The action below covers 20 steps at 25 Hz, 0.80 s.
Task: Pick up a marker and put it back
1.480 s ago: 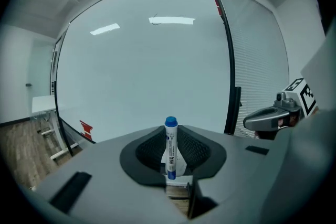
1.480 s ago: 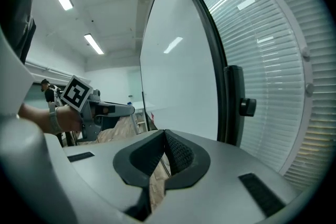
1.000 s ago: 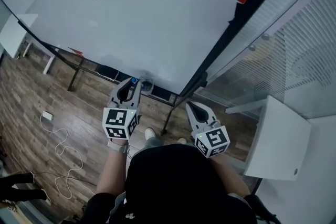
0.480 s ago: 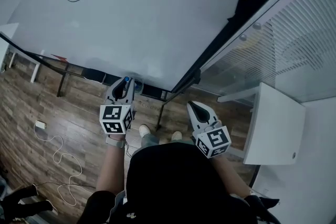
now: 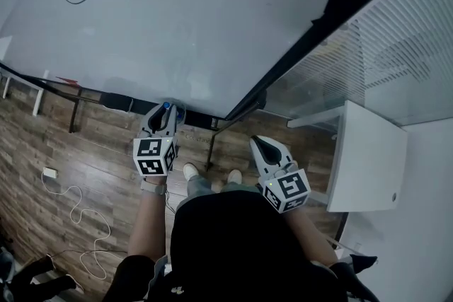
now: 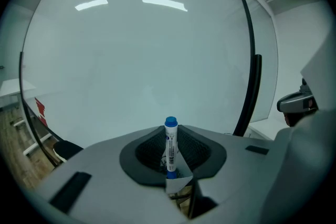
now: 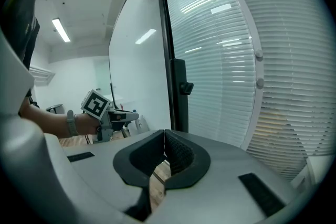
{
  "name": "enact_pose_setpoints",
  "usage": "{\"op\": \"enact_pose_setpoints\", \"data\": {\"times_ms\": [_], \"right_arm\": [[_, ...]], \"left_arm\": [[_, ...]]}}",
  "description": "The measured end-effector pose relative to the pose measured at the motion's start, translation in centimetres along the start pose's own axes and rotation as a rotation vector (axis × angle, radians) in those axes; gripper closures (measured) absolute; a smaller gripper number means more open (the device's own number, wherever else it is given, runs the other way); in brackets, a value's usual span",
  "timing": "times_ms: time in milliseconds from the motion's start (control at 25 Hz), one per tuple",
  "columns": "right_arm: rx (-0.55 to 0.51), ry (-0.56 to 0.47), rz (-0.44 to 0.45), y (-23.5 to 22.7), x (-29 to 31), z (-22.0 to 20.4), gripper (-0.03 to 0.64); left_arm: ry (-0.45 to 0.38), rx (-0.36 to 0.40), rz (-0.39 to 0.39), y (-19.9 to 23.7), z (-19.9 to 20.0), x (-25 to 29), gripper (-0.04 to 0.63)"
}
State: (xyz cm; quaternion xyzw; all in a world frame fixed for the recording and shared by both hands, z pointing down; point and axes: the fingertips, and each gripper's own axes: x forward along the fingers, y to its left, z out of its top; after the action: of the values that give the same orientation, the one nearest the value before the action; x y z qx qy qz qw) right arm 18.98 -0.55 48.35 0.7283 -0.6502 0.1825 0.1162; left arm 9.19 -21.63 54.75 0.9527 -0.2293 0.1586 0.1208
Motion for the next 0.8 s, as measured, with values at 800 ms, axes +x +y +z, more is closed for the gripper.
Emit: {"op": "enact_pose_setpoints", "data": {"times_ms": [800], "right_arm": [[-0.010,-0.002,0.017,0.0,0.0,0.2,0.588]], "left_arm": [[0.013,-0.001,0.073,1.8,-0.5,-0.5,0.437]]}}
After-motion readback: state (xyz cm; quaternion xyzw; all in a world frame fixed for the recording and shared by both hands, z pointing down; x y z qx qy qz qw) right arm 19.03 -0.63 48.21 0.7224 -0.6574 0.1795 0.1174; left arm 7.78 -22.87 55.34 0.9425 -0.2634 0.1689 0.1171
